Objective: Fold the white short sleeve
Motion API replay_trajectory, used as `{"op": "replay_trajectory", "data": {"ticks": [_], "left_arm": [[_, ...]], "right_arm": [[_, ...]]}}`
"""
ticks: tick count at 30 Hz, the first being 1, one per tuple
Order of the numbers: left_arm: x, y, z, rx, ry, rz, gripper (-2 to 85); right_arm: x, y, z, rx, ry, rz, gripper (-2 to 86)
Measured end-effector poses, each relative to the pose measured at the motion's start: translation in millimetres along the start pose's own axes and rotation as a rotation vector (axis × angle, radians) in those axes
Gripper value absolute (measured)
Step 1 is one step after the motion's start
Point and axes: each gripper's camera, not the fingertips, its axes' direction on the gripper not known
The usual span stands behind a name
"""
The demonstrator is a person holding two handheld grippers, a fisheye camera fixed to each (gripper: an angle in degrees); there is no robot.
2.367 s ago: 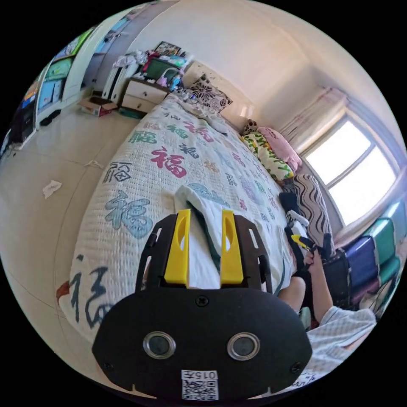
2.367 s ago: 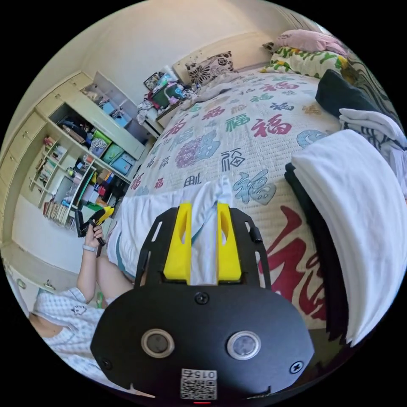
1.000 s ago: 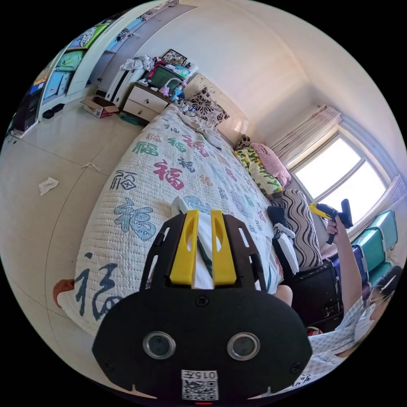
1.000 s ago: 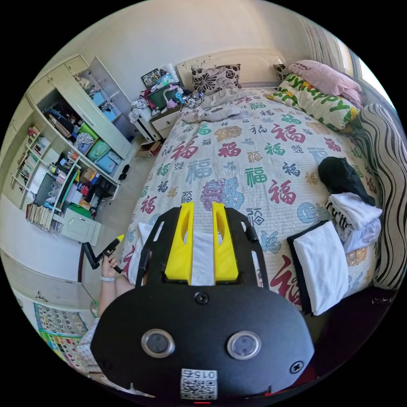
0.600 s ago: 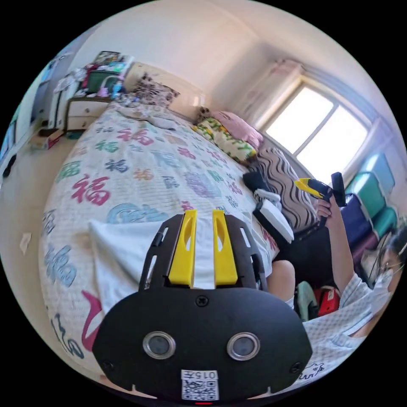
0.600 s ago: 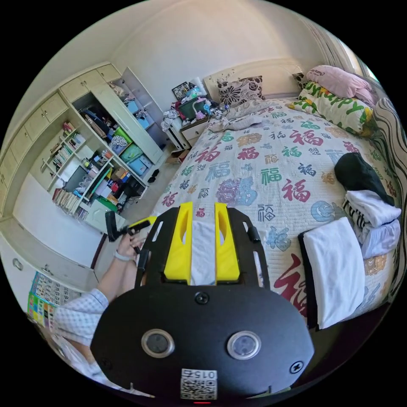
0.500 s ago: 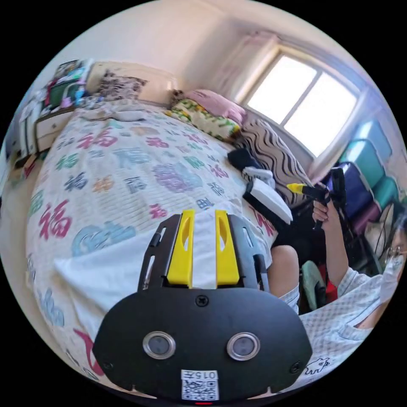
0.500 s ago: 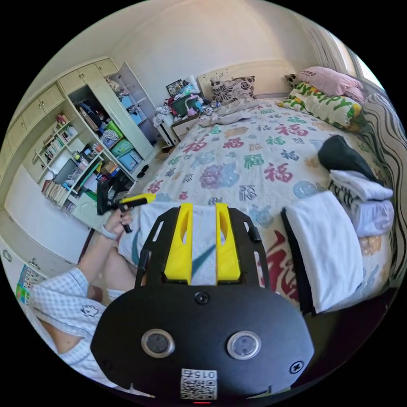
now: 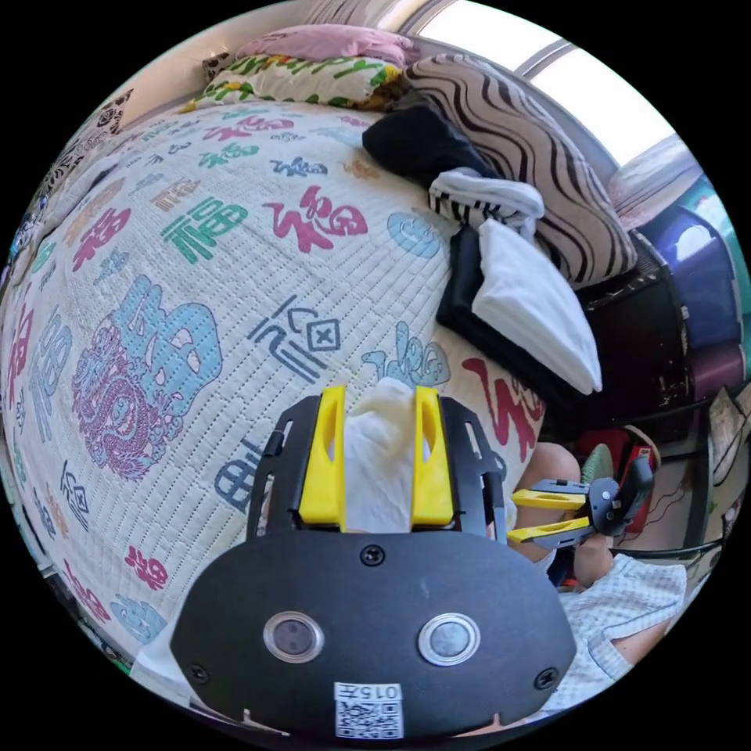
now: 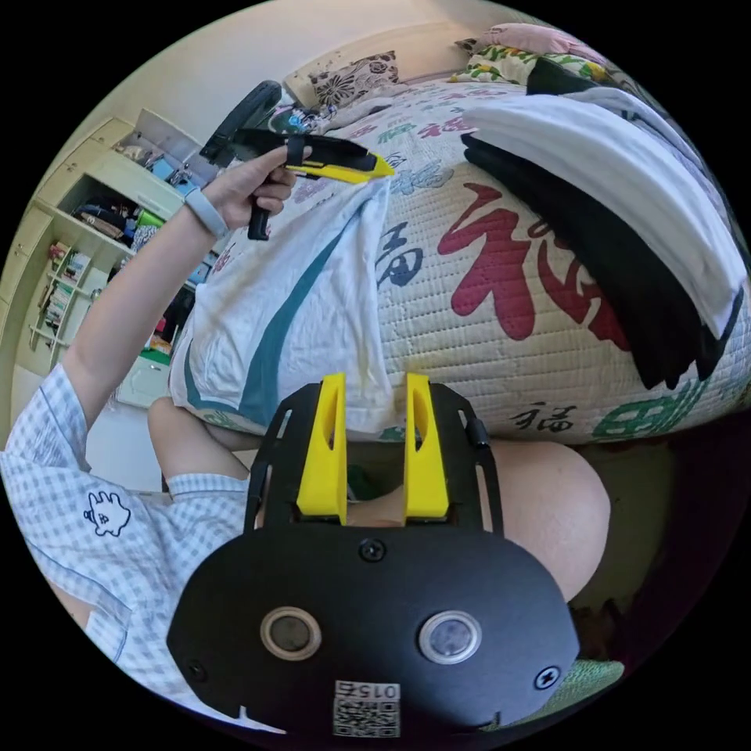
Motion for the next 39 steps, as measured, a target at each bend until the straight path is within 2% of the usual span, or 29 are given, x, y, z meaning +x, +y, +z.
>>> {"op": "replay_trajectory", "data": {"ticks": [8,13,18,20,24,28,33,39], "left_arm": [[15.5,-30.0,21.0,-0.078,-0.094,0.096,3.2],[25.0,-43.8,18.2,-0.079,-0.137,0.131,1.0],[20.2,-56.2,-20.7,0.061,-0.112,0.115,0.5],[12.6,-61.3,-56.2,0.202,0.006,0.087,0.5],[3.1,-61.3,-85.9,0.239,0.046,0.118,0.5],[-36.0,-16.6,-126.0,0.296,0.121,0.138,0.5],[-113.4,93.4,-193.5,0.387,0.184,0.109,0.6],[-228.8,254.2,-242.7,0.482,0.218,-0.088,0.5]], "right_arm": [[5.0,0.6,13.7,-0.035,-0.041,-0.025,4.1],[2.1,0.0,14.8,-0.025,-0.049,-0.054,0.3],[7.2,-2.0,-20.2,0.116,0.002,-0.049,-0.3],[8.8,-7.8,-46.5,0.200,0.062,-0.044,-0.4],[3.2,-21.5,-63.6,0.202,0.071,-0.076,-0.4],[-37.1,-28.8,-62.4,0.171,0.034,-0.213,-0.3],[-113.1,-39.1,-40.4,0.111,-0.148,-0.463,-0.3],[-210.2,-64.4,42.3,-0.084,-0.382,-0.658,-0.3]]}}
